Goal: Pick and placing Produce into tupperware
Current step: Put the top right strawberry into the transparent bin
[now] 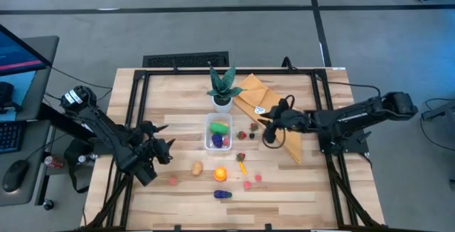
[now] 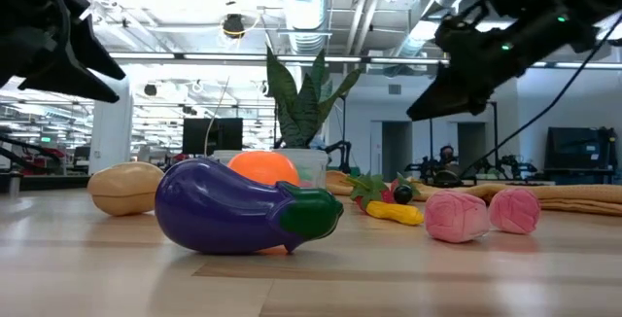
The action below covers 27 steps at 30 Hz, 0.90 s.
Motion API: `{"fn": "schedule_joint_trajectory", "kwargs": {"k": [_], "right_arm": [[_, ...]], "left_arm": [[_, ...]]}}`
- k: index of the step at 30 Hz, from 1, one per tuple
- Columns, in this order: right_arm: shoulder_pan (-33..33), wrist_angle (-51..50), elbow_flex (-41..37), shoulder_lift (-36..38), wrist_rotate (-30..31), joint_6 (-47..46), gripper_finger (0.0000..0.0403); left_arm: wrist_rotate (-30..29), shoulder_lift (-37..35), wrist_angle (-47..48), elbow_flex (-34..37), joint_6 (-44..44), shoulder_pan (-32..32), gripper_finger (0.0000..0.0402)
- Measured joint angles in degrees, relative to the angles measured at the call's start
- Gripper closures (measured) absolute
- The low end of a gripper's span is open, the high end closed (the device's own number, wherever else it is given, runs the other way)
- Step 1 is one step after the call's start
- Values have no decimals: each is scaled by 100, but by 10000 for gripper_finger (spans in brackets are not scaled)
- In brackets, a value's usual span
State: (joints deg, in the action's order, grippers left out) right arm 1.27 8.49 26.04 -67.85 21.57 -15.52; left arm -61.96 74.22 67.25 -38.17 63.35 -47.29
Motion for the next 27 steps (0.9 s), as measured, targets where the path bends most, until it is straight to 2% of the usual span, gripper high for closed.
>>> {"fn": "schedule_joint_trajectory", "kwargs": {"k": [6,13,20,23,27], "right_arm": [[-151,-1137,861,-611,61,-1033,301],[-98,-1184,1640,-1296,-1050,-628,305],[-274,-1674,2287,-1814,-1176,-448,314],[-438,-2219,2519,-1934,-1171,-502,300],[-572,-2718,2624,-1972,-1122,-686,255]], "left_arm": [[-559,0,-21,0,7,47,102],[-687,0,-74,0,68,191,102],[-591,0,-192,0,98,333,102],[-565,0,-227,0,95,343,102],[-495,0,-230,0,96,341,102]]}}
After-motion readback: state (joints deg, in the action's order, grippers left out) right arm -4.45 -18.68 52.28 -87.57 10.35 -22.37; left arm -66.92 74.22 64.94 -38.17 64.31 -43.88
